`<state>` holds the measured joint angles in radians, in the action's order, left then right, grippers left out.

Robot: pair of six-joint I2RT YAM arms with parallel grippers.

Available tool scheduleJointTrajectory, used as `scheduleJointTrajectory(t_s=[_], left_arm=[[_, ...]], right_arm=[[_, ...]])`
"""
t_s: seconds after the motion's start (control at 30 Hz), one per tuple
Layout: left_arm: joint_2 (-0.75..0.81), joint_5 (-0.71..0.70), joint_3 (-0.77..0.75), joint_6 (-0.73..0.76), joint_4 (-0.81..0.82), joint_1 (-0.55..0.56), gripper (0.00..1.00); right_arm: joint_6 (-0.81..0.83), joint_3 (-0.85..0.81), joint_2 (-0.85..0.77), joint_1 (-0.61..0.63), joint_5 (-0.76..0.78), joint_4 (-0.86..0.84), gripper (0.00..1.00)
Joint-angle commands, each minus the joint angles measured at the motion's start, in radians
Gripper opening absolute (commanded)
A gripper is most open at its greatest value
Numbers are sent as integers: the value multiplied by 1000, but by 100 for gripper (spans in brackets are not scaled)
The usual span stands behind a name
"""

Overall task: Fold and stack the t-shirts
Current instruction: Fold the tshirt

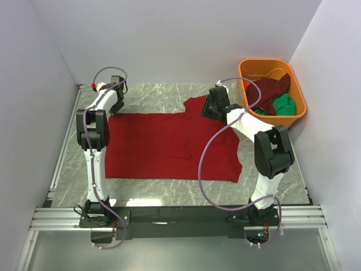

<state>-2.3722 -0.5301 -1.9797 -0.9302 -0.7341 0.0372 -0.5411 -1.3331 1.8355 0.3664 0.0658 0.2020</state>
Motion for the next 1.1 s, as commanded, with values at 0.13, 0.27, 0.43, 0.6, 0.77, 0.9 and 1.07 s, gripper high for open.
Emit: scheduleJointTrajectory(t_s=[0.13,0.27,0.43,0.6,0.77,0.9,1.07], left_arm=[[-13,-27,-65,-16,-50,0,37],[-28,-19,-58,-15,-48,0,31],[-38,-5,-56,-7,-37,0,23],[-35,12,-60,5,-24,0,7],[-19,28,-68,18,2,-2,0],[33,44,-24,30,48,-2,0],[73,42,13,34,79,-6,0]], right_arm=[[-3,3,-22,-23,-3,-30,43],[-8,-1,-10,-34,-20,-35,44],[-7,-20,11,-61,-37,-32,44],[-8,-32,25,-92,-57,-35,44],[12,-89,82,-112,-60,-12,45],[42,-182,152,-138,-38,51,45],[64,-279,243,-165,-3,123,46]])
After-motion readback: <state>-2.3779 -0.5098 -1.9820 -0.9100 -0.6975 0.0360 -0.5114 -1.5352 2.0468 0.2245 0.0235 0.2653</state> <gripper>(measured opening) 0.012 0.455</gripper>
